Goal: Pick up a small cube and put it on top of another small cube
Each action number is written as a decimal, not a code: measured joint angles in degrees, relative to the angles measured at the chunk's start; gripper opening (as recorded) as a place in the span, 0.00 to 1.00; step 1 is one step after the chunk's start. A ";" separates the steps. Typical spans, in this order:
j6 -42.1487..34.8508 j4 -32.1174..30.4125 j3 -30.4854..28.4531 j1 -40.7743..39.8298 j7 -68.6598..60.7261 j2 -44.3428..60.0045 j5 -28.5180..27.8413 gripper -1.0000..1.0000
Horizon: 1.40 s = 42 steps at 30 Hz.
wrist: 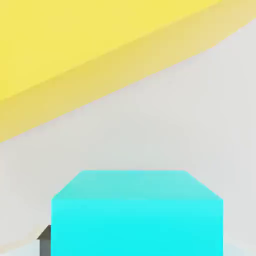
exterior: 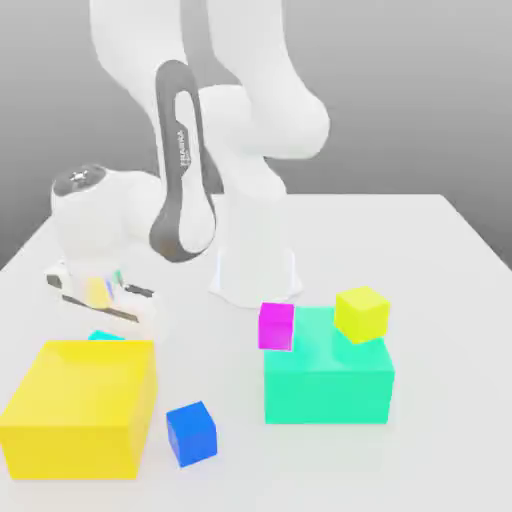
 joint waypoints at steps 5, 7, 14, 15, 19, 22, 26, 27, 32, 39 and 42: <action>-2.91 -0.09 -2.88 1.93 2.47 -2.50 -3.47 0.00; -3.84 -0.24 -3.47 2.12 3.25 -3.68 -4.63 0.00; -5.94 -1.34 -4.25 1.74 4.19 -8.51 -6.49 0.00; -6.09 -1.57 -4.15 1.53 4.10 -9.28 -6.47 0.00; -6.35 -2.73 -4.81 1.94 3.19 -12.54 -5.71 0.00; -6.73 -3.21 -4.74 3.46 1.21 -14.18 -3.30 0.00; -14.68 -1.20 -3.95 3.82 4.81 -16.88 -1.60 0.00; -17.12 -0.68 -3.43 3.86 6.79 -18.03 -1.43 0.00; -24.61 0.31 2.88 7.18 18.16 -23.83 0.23 0.00; -31.66 0.63 13.28 14.70 32.85 -31.55 5.20 0.00; -33.85 0.54 17.74 18.51 38.66 -34.69 7.73 0.00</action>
